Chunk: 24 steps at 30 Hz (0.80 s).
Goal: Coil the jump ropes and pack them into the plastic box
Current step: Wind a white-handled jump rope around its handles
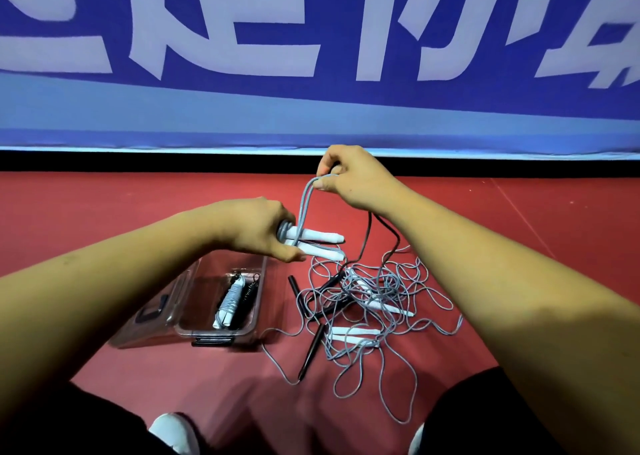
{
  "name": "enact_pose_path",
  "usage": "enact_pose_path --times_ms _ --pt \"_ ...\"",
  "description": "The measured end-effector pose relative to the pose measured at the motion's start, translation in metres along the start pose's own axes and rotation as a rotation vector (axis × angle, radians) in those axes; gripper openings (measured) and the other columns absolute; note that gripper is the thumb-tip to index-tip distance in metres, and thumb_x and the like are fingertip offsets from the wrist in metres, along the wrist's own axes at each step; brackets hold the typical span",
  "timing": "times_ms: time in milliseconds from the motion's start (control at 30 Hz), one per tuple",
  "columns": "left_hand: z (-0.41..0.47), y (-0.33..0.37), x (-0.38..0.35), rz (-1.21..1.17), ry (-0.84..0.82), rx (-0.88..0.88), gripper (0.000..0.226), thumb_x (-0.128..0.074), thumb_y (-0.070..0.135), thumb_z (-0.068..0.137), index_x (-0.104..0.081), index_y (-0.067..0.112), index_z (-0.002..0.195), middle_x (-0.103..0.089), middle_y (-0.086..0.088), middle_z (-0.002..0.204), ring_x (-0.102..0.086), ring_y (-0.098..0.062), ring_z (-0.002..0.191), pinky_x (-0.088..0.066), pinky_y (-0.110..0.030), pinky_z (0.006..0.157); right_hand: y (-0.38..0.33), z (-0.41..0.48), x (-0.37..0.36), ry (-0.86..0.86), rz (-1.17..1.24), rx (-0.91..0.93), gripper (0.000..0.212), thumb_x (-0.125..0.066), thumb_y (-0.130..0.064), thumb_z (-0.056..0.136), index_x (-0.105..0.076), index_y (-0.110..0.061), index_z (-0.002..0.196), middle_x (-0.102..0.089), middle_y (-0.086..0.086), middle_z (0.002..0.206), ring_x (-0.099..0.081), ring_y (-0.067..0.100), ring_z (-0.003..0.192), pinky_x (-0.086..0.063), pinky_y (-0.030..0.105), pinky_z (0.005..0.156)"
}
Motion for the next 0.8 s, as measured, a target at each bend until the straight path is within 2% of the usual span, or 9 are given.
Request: enact_pose_path --times_ms 167,267,367,433,467,533,567,667,800 --pt "-0.005 0.007 0.005 -0.047 0.005 -0.076 0.027 -0.073 0.037 0.082 -0.049 0.027 0.076 -0.053 0.005 0.061 -0.045 -0.012 0.053 -0.033 -0.021 0.051 0.010 0.001 -0.003 -0.055 0.178 -0.053 0.011 -0.073 -0.011 0.085 -0.063 -0.009 0.081 -0.048 -0.007 0.048 -0.036 0.004 0.040 -0.030 0.017 0.043" --pt "-0.009 0.003 0.015 -0.215 0.120 -0.089 0.028 -0.075 0.034 0.083 -0.051 0.025 0.095 -0.055 0.003 0.068 -0.045 -0.010 0.054 -0.038 -0.024 0.055 0.023 -0.002 -0.007 -0.124 0.294 -0.087 0.011 -0.069 -0.012 0.088 -0.065 -0.012 0.078 -0.054 0.006 0.063 -0.042 0.014 0.052 -0.033 0.022 0.049" --pt "-0.014 -0.003 0.029 -0.401 0.285 -0.117 0.064 -0.074 0.041 0.081 -0.038 0.033 0.134 -0.066 -0.007 0.100 -0.063 -0.027 0.079 -0.051 -0.040 0.074 0.042 -0.005 -0.016 -0.182 0.380 -0.171 0.030 -0.053 0.005 0.089 -0.070 -0.017 0.079 -0.059 0.010 0.069 -0.046 0.018 0.058 -0.035 0.026 0.054" --pt "-0.017 0.003 0.034 -0.497 0.310 -0.210 0.069 -0.069 0.042 0.084 -0.035 0.043 0.143 -0.060 0.008 0.124 -0.063 -0.026 0.096 -0.053 -0.038 0.084 0.051 -0.009 -0.030 -0.249 0.499 -0.243 0.030 -0.048 0.006 0.089 -0.070 -0.014 0.084 -0.058 0.008 0.064 -0.045 0.018 0.056 -0.034 0.025 0.053" --pt "-0.018 0.006 0.035 -0.561 0.291 -0.247 0.062 -0.069 0.036 0.087 -0.040 0.041 0.142 -0.060 0.011 0.120 -0.062 -0.022 0.089 -0.054 -0.034 0.076 0.051 -0.012 -0.037 -0.289 0.537 -0.261 0.022 -0.051 0.001 0.090 -0.069 -0.011 0.090 -0.058 0.006 0.064 -0.046 0.017 0.056 -0.034 0.026 0.053" --pt "-0.017 0.007 0.035 -0.686 0.266 -0.239 0.045 -0.068 0.022 0.092 -0.052 0.033 0.132 -0.062 -0.006 0.097 -0.050 -0.018 0.065 -0.044 -0.027 0.052 0.048 -0.014 -0.048 -0.329 0.553 -0.271 0.014 -0.055 -0.013 0.094 -0.069 -0.011 0.098 -0.057 0.005 0.065 -0.045 0.016 0.055 -0.034 0.026 0.052" --pt "-0.016 0.006 0.036 -0.732 0.274 -0.207 0.038 -0.068 0.019 0.093 -0.055 0.029 0.127 -0.060 -0.012 0.087 -0.045 -0.017 0.059 -0.039 -0.026 0.047 0.047 -0.013 -0.050 -0.318 0.554 -0.266 0.014 -0.056 -0.017 0.095 -0.069 -0.012 0.096 -0.055 0.005 0.064 -0.044 0.015 0.053 -0.033 0.026 0.052" --pt "-0.014 -0.006 0.040 -0.801 0.345 -0.078 0.023 -0.067 0.017 0.093 -0.055 0.015 0.112 -0.053 0.001 0.059 -0.039 -0.014 0.045 -0.032 -0.022 0.040 0.039 -0.013 -0.053 -0.307 0.568 -0.262 0.018 -0.053 -0.019 0.099 -0.067 -0.011 0.093 -0.048 0.002 0.058 -0.034 0.011 0.045 -0.027 0.023 0.047" --pt "-0.011 -0.028 0.044 -0.816 0.424 0.088 0.024 -0.069 0.021 0.091 -0.047 0.013 0.097 -0.050 -0.010 0.060 -0.035 -0.018 0.042 -0.029 -0.024 0.038 0.030 -0.015 -0.058 -0.296 0.481 -0.247 0.010 -0.057 -0.018 0.097 -0.055 -0.009 0.094 -0.043 0.003 0.058 -0.031 0.009 0.040 -0.027 0.019 0.041"
Point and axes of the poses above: each hand's wrist, its own z-axis towards the middle knuckle, its own x-axis out of the back of the hand, y = z × x, the point moved 7 cm from there along z, towards the middle knuckle
